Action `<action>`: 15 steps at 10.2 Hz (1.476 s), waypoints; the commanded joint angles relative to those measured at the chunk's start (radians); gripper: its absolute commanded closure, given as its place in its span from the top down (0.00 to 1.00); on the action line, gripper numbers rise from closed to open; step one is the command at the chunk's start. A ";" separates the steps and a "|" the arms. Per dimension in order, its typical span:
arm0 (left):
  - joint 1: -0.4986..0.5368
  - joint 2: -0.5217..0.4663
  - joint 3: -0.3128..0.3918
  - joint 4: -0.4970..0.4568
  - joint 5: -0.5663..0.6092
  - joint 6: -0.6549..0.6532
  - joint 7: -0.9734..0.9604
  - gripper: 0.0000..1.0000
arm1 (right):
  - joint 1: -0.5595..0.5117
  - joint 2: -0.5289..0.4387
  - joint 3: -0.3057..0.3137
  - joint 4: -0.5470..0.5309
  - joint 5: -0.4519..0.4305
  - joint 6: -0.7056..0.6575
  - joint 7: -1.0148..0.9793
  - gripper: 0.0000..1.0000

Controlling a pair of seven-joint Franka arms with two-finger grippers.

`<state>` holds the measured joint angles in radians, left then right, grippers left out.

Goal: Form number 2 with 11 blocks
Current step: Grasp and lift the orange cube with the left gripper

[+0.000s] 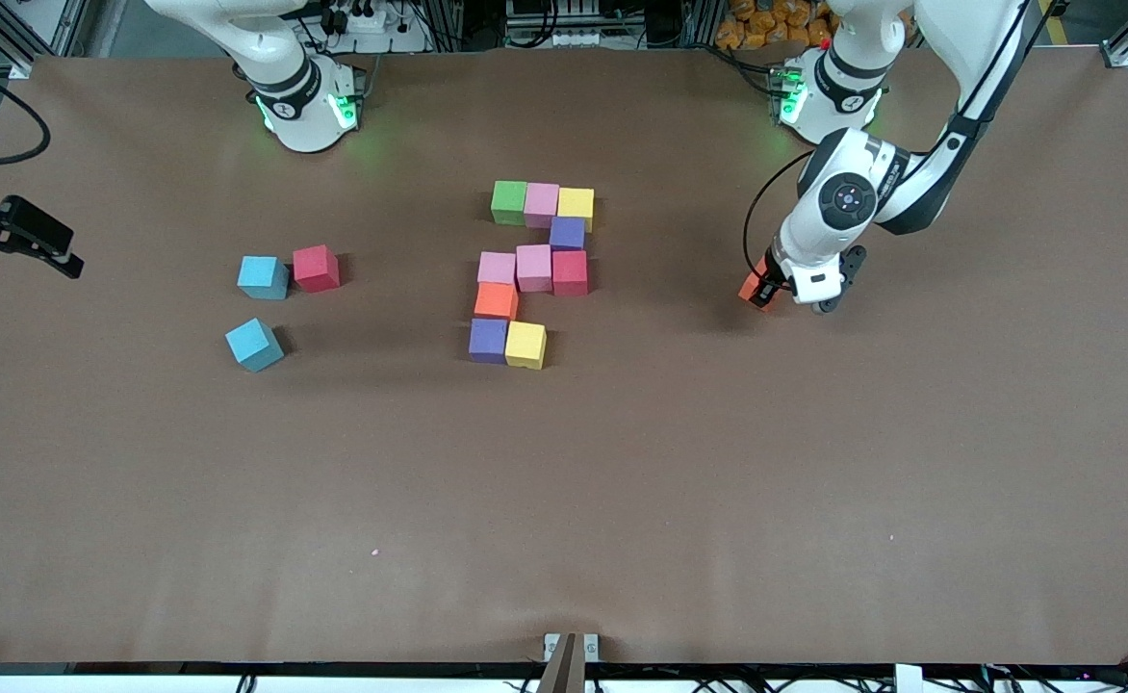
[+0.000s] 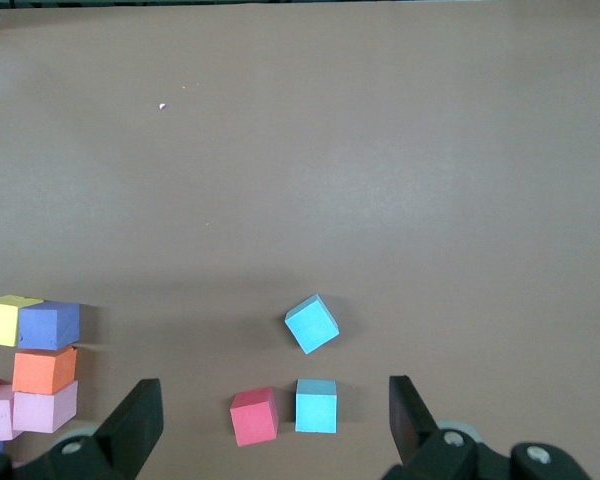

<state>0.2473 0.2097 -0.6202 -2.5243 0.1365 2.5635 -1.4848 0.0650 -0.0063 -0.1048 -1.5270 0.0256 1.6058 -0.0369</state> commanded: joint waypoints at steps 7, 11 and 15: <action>-0.087 0.273 -0.001 0.584 0.015 -0.291 -0.299 0.04 | 0.004 0.008 0.001 0.018 0.025 -0.043 -0.009 1.00; -0.291 0.460 0.096 0.884 0.046 -0.321 -0.507 0.04 | -0.010 0.008 0.000 0.027 0.042 -0.044 -0.008 1.00; -0.555 0.608 0.276 1.102 0.034 -0.316 -0.681 0.04 | -0.013 -0.004 -0.001 0.030 0.065 -0.091 -0.003 1.00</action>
<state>-0.2424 0.7611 -0.3719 -1.5176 0.1495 2.2765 -2.1093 0.0623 -0.0028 -0.1083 -1.5119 0.0651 1.5567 -0.0378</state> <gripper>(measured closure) 0.392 0.000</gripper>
